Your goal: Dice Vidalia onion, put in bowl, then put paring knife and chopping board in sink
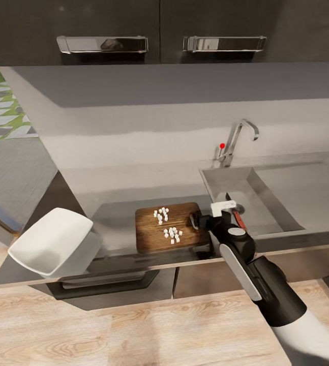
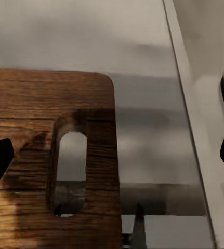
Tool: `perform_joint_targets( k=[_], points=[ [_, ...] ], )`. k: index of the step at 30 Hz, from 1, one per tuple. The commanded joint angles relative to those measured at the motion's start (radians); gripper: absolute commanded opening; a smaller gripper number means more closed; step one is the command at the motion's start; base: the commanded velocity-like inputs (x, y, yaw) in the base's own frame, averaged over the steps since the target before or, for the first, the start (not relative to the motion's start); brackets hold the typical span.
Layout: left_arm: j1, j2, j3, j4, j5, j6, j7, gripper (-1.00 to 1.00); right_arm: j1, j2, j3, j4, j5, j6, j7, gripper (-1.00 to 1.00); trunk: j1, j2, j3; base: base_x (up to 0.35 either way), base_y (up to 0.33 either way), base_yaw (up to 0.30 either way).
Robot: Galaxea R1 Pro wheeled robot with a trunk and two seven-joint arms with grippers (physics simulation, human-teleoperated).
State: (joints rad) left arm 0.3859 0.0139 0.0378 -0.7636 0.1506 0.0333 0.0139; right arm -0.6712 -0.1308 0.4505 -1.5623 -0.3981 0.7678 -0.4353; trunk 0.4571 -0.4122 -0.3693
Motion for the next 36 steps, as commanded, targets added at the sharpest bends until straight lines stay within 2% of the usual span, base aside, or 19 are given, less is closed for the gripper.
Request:
perform_joint_targets(
  k=[1, 2, 6, 8, 9, 11, 13, 16, 17, 19, 22, 25, 29, 34, 36],
  points=[
    [0.001, 0.000, -0.001, -0.002, 0.010, 0.003, 0.001, 1.00, -0.016, 0.011, 0.002, -0.004, -0.008, 0.039, -0.011, 1.00, 0.001, -0.002, -0.002, 0.000, 0.000, 0.000],
    [0.001, 0.000, -0.001, -0.002, 0.010, 0.003, 0.001, 1.00, -0.047, 0.031, 0.002, -0.007, -0.007, 0.083, -0.014, 1.00, 0.001, -0.002, -0.002, 0.000, 0.000, 0.000],
    [0.001, 0.000, -0.001, -0.002, 0.010, 0.004, 0.001, 1.00, -0.155, 0.069, -0.001, -0.009, -0.002, 0.184, -0.041, 1.00, 0.001, -0.002, -0.002, 0.000, 0.000, 0.000],
    [0.001, 0.000, -0.001, -0.001, 0.010, 0.004, 0.000, 1.00, -0.225, 0.093, -0.022, -0.001, 0.000, 0.205, -0.055, 1.00, 0.001, -0.002, -0.002, 0.000, 0.000, 0.000],
    [0.001, 0.000, -0.001, -0.001, 0.010, 0.004, 0.000, 1.00, -0.263, 0.102, -0.047, 0.009, -0.001, 0.211, -0.060, 1.00, 0.001, -0.002, -0.002, 0.000, 0.000, 0.000],
    [0.001, -0.001, -0.001, 0.004, 0.010, 0.004, 0.000, 1.00, -0.315, 0.109, -0.078, 0.058, -0.001, 0.215, -0.062, 1.00, 0.001, -0.002, -0.002, 0.000, 0.000, 0.000],
    [0.001, -0.004, -0.002, 0.007, 0.010, 0.004, 0.000, 1.00, -0.378, 0.111, -0.090, 0.158, -0.003, 0.214, -0.062, 1.00, 0.001, -0.002, -0.002, 0.000, 0.000, 0.000],
    [0.001, -0.011, -0.002, 0.012, 0.010, 0.004, 0.000, 1.00, -0.514, 0.121, -0.095, 0.382, -0.014, 0.212, -0.054, 1.00, 0.001, -0.002, -0.002, 0.000, 0.000, 0.000],
    [0.001, -0.012, -0.002, 0.014, 0.010, 0.004, 0.000, 1.00, -0.561, 0.145, -0.096, 0.465, -0.028, 0.211, -0.052, 1.00, 0.001, -0.002, -0.002, 0.000, 0.000, 0.000],
    [0.001, -0.012, -0.002, 0.015, 0.010, 0.004, 0.000, 1.00, -0.602, 0.187, -0.095, 0.565, -0.053, 0.211, -0.051, 1.00, 0.001, -0.002, -0.002, 0.000, 0.000, 0.000],
    [0.000, -0.012, -0.003, 0.019, 0.010, 0.004, 0.000, 1.00, -0.616, 0.202, -0.093, 0.602, -0.084, 0.212, -0.042, 1.00, 0.001, -0.002, -0.002, 0.000, 0.000, 0.000],
    [-0.001, -0.012, -0.003, 0.021, 0.010, 0.004, 0.000, 1.00, -0.615, 0.197, -0.092, 0.593, -0.107, 0.212, -0.014, 1.00, 0.001, -0.002, -0.002, 0.000, 0.000, 0.000],
    [-0.001, -0.012, -0.003, 0.021, 0.009, 0.004, 0.000, 1.00, -0.561, 0.190, -0.091, 0.515, -0.112, 0.212, -0.003, 1.00, 0.001, -0.002, -0.002, 0.000, 0.000, 0.000],
    [-0.001, -0.012, -0.003, 0.025, 0.009, 0.004, 0.000, 1.00, -0.484, 0.148, -0.090, 0.368, -0.111, 0.213, -0.002, 1.00, 0.001, -0.002, -0.002, 0.000, 0.000, 0.000],
    [-0.001, -0.012, -0.003, 0.029, 0.009, 0.004, 0.000, 1.00, -0.425, 0.120, -0.090, 0.280, -0.112, 0.215, -0.003, 1.00, 0.001, -0.002, -0.002, 0.000, 0.000, 0.000]
  ],
)
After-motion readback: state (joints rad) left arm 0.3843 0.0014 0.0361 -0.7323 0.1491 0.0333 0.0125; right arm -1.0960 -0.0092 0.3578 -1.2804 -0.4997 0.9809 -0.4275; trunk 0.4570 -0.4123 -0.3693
